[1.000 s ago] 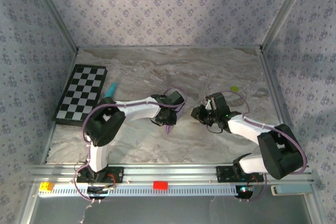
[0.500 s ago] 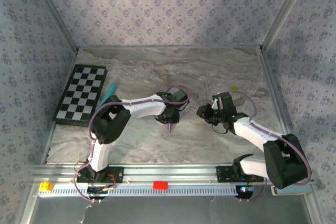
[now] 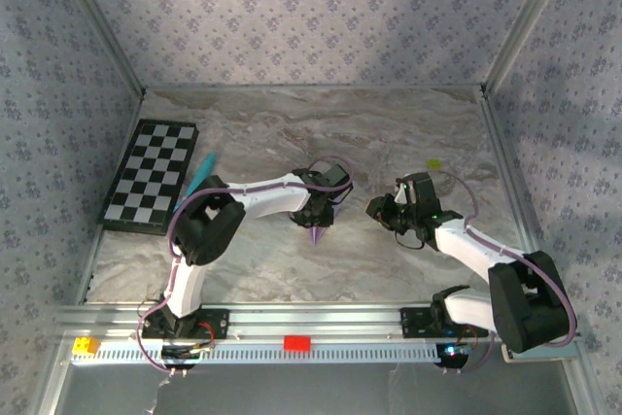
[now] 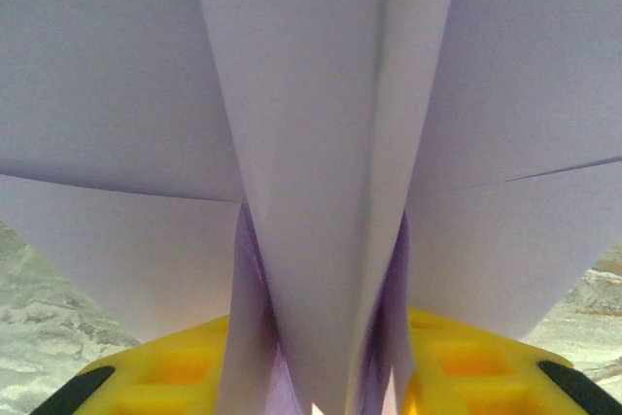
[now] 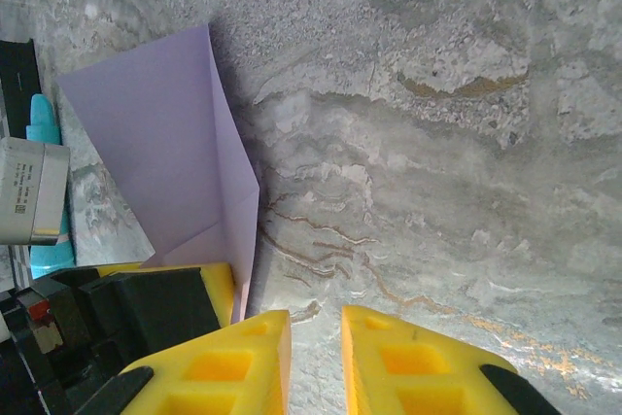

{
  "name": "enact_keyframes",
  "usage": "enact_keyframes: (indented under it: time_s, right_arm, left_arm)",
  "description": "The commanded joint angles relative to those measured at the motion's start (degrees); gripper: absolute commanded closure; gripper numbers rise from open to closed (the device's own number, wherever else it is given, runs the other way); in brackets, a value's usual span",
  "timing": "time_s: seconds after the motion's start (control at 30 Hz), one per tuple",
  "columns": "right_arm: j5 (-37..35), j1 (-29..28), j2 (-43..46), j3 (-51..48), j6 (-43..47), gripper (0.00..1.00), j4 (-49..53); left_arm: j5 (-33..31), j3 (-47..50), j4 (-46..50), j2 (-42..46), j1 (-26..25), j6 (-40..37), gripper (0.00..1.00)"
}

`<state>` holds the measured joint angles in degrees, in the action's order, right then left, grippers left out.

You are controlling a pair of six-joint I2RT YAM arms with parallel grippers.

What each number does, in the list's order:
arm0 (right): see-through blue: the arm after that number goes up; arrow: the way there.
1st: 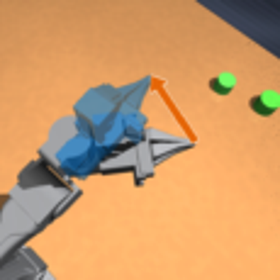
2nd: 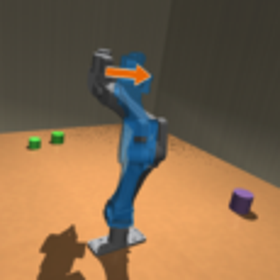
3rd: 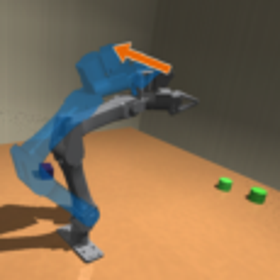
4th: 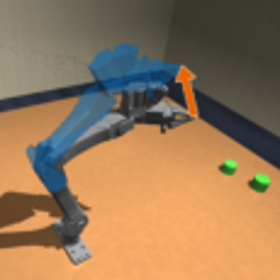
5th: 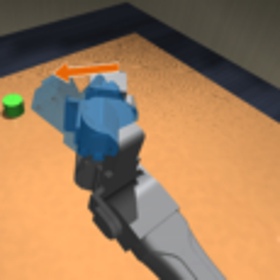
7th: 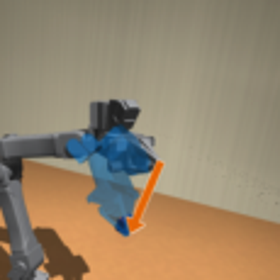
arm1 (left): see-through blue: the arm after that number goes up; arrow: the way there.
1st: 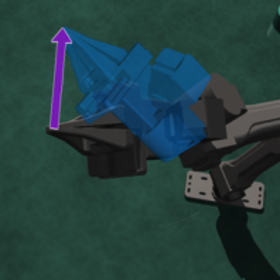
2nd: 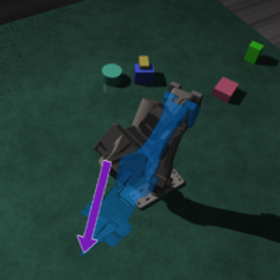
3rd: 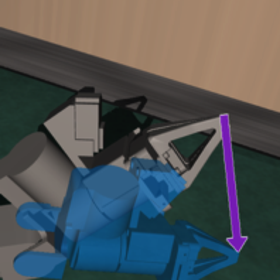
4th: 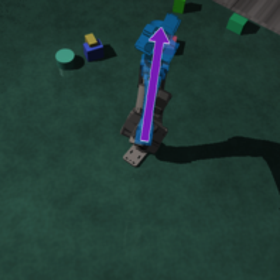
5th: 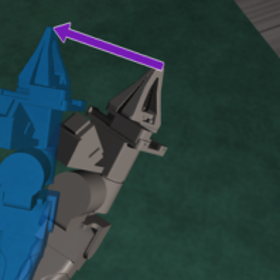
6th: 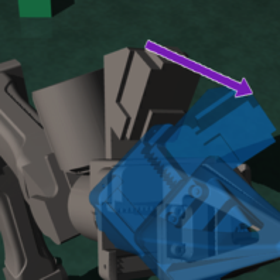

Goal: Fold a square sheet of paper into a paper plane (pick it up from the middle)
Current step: Move a paper plane to the center of the table.

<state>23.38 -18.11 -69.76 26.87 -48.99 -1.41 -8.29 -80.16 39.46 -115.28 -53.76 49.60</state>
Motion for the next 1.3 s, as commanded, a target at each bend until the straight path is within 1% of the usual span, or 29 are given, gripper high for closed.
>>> enact_keyframes:
  time_s: [0.0,0.53,0.87,0.97,1.03,1.07,1.1,1.13,1.2,1.27]
  right_arm:
    - [0.8,0.5,0.9,-0.4,1.1,0.78,1.2]
    - [0.5,1.1,3.0,-0.9,1.0,0.78,2.2]
    - [-1.2,1.6,5.0,0.3,2.3,0.77,6.0]
    - [-2.9,2.2,6.4,1.9,4.3,0.76,9.5]
    - [-5.2,2.6,8.0,3.4,6.7,0.76,12.5]
    - [-6.7,3.0,9.0,4.7,8.4,0.75,14.8]
    - [-8.7,3.3,10.2,6.1,10.4,0.73,17.0]
    - [-10.5,3.6,11.0,7.4,12.2,0.7,18.8]
    - [-15.5,4.4,12.4,11.0,17.0,0.56,22.9]
    - [-21.3,5.0,13.0,13.7,21.2,0.45,25.3]
  left_arm:
    - [-1.9,0.5,2.4,-2.8,0.2,1.5,0.64]
    - [-3.0,0.2,2.4,4.1,0.2,3.9,0.64]
    - [-3.4,0.9,2.5,8.4,0.2,4.4,0.63]
    - [-5.5,2.6,1.8,12.0,0.2,4.4,0.63]
    - [-8.2,4.5,0.8,15.5,0.2,3.7,0.63]
    - [-10.1,5.7,0.2,17.7,0.2,3.3,0.61]
    - [-12.3,7.1,-0.3,19.9,0.2,2.7,0.56]
    - [-14.4,8.5,-0.2,21.9,0.3,2.0,0.54]
    - [-18.5,12.0,-3.7,26.5,1.0,-0.1,0.5]
    - [-21.4,15.6,-5.3,31.1,2.6,-2.2,0.46]
